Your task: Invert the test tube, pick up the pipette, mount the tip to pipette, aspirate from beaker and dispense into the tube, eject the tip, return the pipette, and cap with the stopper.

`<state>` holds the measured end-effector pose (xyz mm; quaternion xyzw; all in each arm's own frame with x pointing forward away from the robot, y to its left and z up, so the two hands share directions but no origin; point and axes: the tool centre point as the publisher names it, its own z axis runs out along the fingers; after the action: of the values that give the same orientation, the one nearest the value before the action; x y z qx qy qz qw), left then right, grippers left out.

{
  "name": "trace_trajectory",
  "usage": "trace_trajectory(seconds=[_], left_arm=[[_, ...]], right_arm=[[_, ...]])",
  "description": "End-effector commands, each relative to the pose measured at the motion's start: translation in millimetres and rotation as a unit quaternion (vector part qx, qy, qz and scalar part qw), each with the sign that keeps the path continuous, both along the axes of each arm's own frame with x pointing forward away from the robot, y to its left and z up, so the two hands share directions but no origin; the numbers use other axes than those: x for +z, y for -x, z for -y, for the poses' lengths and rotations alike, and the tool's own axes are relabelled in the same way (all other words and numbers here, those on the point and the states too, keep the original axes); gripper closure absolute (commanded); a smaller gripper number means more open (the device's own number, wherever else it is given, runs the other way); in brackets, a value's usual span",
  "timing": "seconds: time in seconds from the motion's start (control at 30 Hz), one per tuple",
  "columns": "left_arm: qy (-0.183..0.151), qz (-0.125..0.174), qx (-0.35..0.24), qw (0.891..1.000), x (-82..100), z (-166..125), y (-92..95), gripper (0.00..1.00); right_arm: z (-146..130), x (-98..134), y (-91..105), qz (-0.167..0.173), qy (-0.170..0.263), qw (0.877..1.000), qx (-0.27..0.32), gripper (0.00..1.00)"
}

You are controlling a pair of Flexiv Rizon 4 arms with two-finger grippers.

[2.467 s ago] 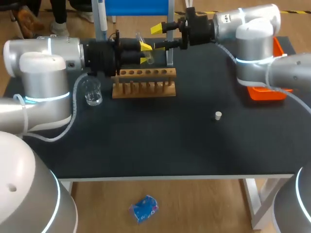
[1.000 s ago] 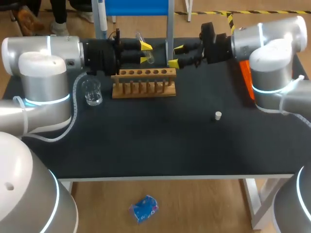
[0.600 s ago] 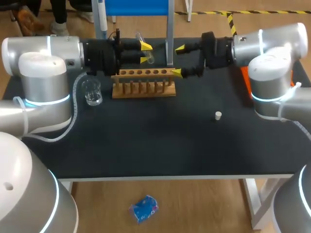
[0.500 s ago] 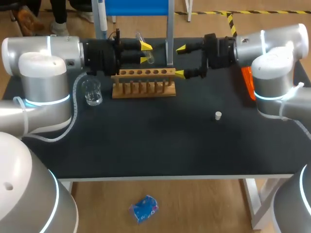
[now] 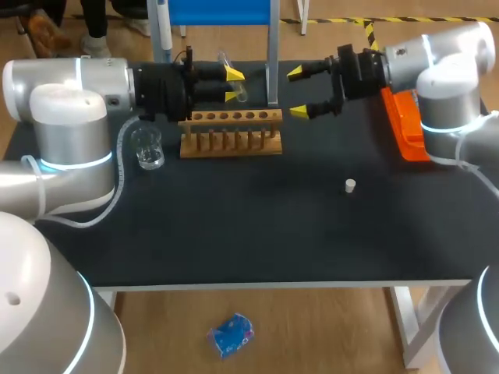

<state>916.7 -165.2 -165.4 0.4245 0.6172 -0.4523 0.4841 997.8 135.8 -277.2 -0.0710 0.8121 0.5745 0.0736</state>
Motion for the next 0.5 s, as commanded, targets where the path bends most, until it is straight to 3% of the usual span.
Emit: trace_trajectory(seconds=[0.03,0.37,0.43,0.5], left_arm=[[-0.002,-0.001,-0.002,1.0,1.2,-1.1,-0.4,1.0],[-0.002,-0.004,-0.007,1.0,3.1,-1.0,0.9,1.0],[0.008,-0.021,-0.017,1.0,9.5,-0.4,2.9,1.0],[0.029,-0.08,-0.017,0.996,16.3,-3.6,0.5,1.0]], right_arm=[[-0.4,0.1,-0.4,0.008,0.006,1.0,-0.002,0.0],[-0.4,0.1,-0.4,0.008,0.006,1.0,-0.002,0.0],[-0.4,0.1,-0.4,0.008,0.006,1.0,-0.002,0.0],[-0.4,0.1,-0.4,0.008,0.006,1.0,-0.002,0.0]])
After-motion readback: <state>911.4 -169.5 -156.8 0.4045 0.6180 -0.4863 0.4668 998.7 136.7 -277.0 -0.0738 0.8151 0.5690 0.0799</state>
